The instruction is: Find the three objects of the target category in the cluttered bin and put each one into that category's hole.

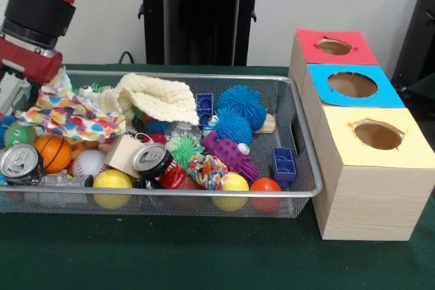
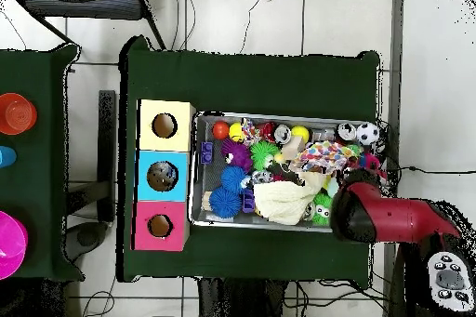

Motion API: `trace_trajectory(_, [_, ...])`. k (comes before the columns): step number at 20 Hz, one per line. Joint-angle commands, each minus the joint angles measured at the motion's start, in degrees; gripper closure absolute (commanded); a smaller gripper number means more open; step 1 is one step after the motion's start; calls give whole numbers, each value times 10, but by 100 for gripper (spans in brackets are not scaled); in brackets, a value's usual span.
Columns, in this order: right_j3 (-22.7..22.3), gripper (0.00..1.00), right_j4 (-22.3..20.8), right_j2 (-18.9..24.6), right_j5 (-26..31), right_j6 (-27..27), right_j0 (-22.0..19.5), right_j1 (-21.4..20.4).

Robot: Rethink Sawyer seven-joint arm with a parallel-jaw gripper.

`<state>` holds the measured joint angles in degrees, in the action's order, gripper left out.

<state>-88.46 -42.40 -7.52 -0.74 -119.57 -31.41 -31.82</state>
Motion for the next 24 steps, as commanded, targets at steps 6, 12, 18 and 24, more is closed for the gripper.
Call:
trace_trajectory(6, [-27,0,-4,65,100,42,-12,-41])
trace_trajectory(12, [-102,0,51,98,253,131,-37,-154])
trace_trajectory(18, [-113,0,85,147,339,187,-60,-219])
trace_trajectory(24, [-179,0,173,253,360,187,-138,-247])
